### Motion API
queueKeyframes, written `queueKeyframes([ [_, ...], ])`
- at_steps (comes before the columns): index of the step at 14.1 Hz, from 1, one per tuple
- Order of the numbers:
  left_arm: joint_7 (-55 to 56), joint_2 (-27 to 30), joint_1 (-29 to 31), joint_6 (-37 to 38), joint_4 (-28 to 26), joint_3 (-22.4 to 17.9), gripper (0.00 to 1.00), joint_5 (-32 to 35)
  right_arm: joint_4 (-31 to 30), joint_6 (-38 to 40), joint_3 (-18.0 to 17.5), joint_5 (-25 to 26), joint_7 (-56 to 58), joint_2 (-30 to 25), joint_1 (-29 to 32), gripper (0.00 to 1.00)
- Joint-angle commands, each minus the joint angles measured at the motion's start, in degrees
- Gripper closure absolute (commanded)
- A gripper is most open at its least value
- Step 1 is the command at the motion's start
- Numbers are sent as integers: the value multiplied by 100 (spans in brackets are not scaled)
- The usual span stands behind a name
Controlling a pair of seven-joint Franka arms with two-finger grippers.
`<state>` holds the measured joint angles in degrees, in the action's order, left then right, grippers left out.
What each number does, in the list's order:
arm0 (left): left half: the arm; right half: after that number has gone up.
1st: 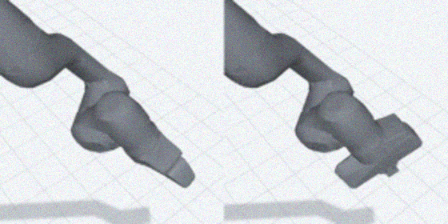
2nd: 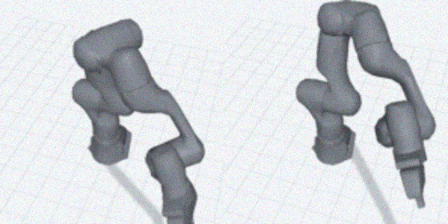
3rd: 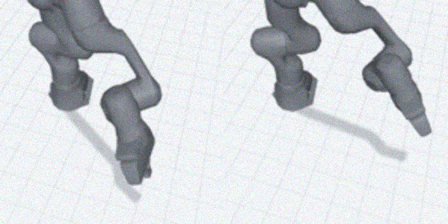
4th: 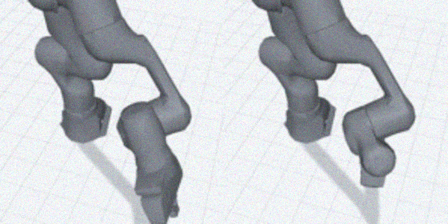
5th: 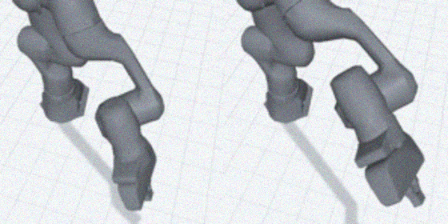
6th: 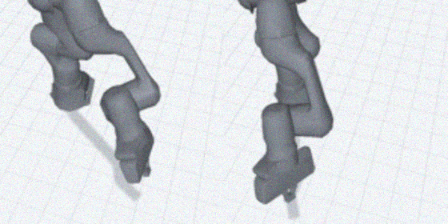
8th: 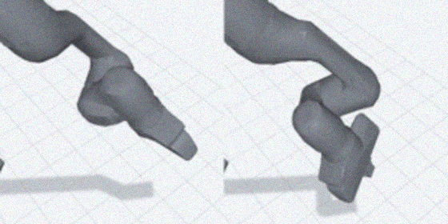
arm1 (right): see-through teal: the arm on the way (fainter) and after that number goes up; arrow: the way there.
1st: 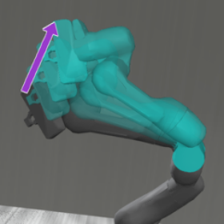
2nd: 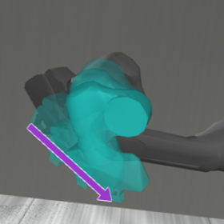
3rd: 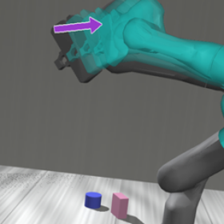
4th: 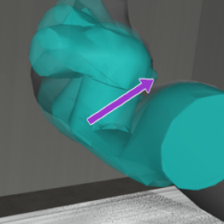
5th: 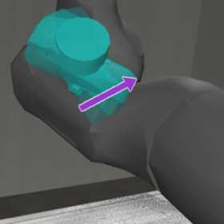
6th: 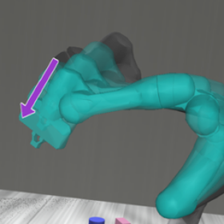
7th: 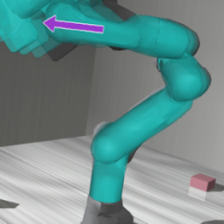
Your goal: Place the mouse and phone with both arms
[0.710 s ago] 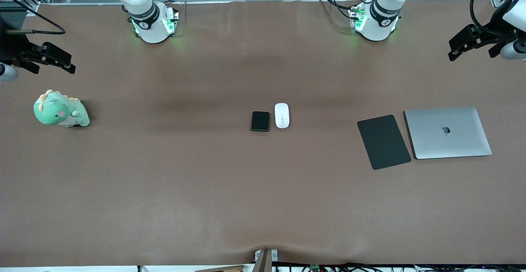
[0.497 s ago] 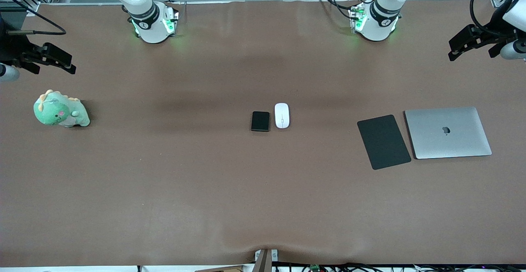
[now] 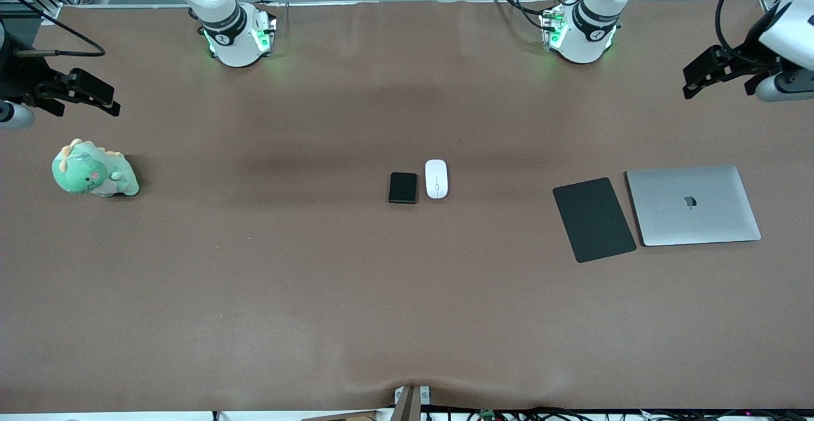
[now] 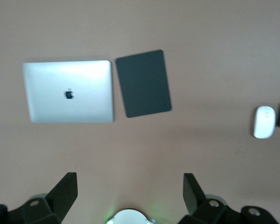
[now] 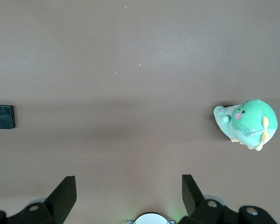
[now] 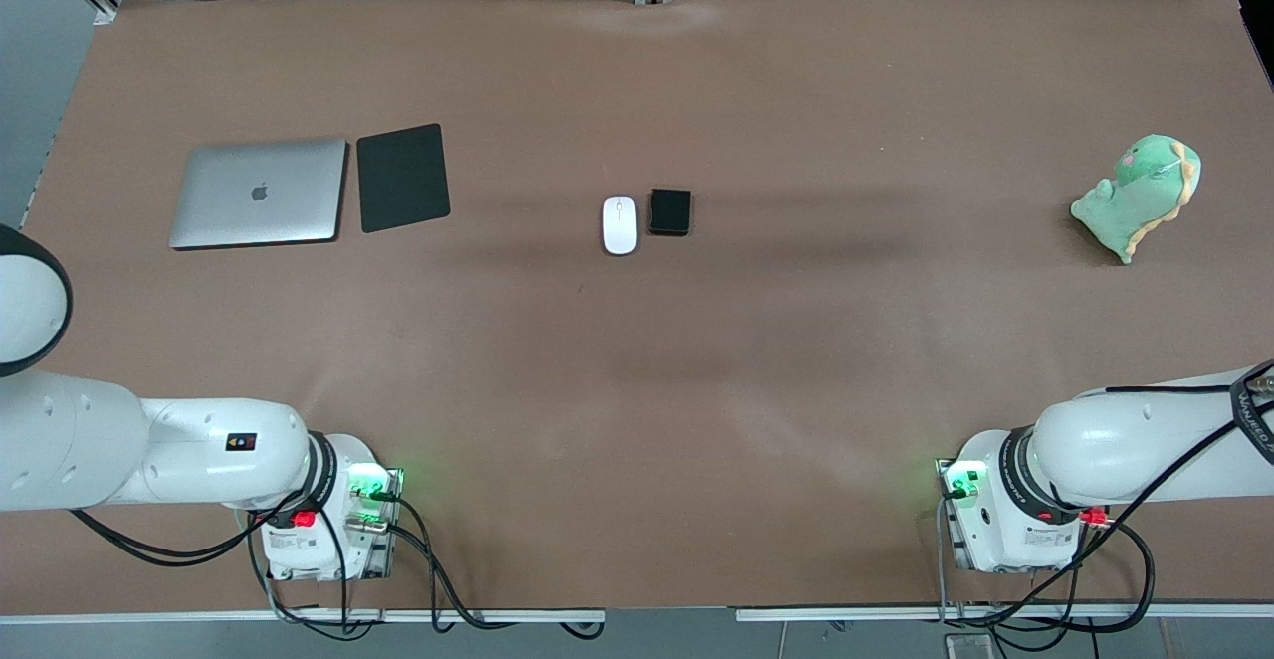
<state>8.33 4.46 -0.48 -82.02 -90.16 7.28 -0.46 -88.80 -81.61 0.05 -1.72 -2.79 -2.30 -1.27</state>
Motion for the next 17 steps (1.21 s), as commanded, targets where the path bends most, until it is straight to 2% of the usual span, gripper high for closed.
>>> queueKeyframes([
  [1,274,-541,-145,-94,113,211,0,-349,135,13,-5,-12,-37,142,-23,0],
  [4,301,-1112,-276,-646,104,685,0,-349,135,-127,-23,-12,-133,265,-197,0],
  [6,493,-1543,-626,-1051,96,836,0,-253,135,-188,-23,5,-440,388,-356,0],
  [10,941,-2535,-1592,-2008,43,836,0,80,144,-916,-23,14,-1728,774,-900,0],
  [12,1607,-2975,-1963,-2544,-27,845,0,387,231,-1094,-23,-3,-2399,933,-1033,0],
  [15,2145,-3372,-2394,-2994,-193,845,1,415,240,-1234,-40,-178,-2244,1344,-1217,0],
  [16,2347,-3451,-2543,-3308,-395,836,11,415,240,-1322,-23,-284,-2113,1486,-1288,0],
  [17,2714,-3469,-2675,-3721,-632,836,11,424,188,-1488,-31,-450,-2102,1653,-1254,0],
])
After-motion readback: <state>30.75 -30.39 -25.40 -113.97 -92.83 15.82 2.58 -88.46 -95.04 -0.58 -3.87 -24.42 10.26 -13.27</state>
